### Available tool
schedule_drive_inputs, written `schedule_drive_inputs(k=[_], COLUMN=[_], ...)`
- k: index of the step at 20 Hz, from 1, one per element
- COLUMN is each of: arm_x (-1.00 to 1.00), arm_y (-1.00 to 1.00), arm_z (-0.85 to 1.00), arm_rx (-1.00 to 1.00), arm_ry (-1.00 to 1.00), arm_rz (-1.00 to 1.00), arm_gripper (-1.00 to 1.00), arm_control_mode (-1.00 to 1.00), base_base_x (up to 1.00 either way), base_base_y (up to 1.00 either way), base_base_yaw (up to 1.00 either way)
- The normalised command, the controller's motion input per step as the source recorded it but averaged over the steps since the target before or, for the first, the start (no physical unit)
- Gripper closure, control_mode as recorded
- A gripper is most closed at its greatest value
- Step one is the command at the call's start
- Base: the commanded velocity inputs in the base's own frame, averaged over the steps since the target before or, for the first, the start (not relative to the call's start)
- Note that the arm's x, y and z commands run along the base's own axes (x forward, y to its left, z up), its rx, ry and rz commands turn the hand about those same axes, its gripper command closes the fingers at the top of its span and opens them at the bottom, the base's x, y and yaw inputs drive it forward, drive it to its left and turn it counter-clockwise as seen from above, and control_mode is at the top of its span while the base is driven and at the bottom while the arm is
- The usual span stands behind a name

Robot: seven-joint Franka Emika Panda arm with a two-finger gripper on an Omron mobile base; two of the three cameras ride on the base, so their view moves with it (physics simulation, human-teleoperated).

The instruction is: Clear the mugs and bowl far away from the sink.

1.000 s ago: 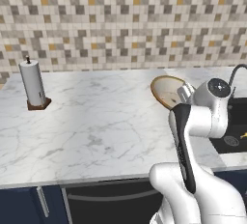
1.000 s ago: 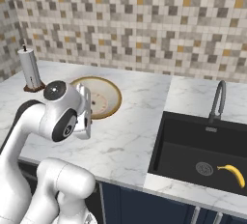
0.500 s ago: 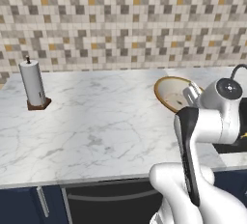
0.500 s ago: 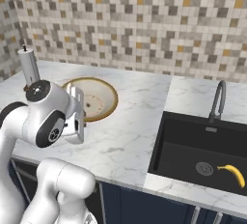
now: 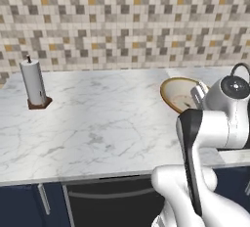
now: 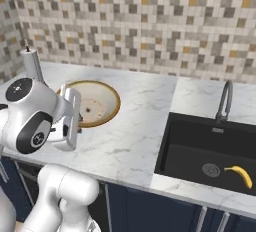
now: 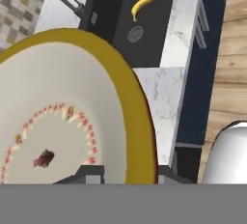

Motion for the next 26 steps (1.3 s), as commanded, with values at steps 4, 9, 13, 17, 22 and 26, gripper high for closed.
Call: schedule_drive_inputs(k=[4, 9, 13, 17, 22, 26], arm_x=[0.0, 0.0, 0.0, 0.0, 0.0, 0.0], arm_y=[0.0, 0.0, 0.0, 0.0, 0.0, 0.0], arm_z=[0.0, 0.0, 0.0, 0.0, 0.0, 0.0], arm_rx=[0.0, 0.0, 0.0, 0.0, 0.0, 0.0], arm_ry=[0.0, 0.0, 0.0, 0.0, 0.0, 0.0], arm_rz=[0.0, 0.0, 0.0, 0.0, 0.0, 0.0], arm_gripper=[1.0, 1.0, 1.0, 1.0, 1.0, 1.0], arm_control_mode=[1.0, 1.0, 1.0, 1.0, 1.0, 1.0], base_base_x=[-0.9, -0.53, -0.13, 0.0, 0.0, 0.0], base_base_y=[0.0, 0.0, -0.02, 0.0, 0.0, 0.0], base_base_yaw=[-0.04, -0.15, -0.94, -1.0, -1.0, -1.0])
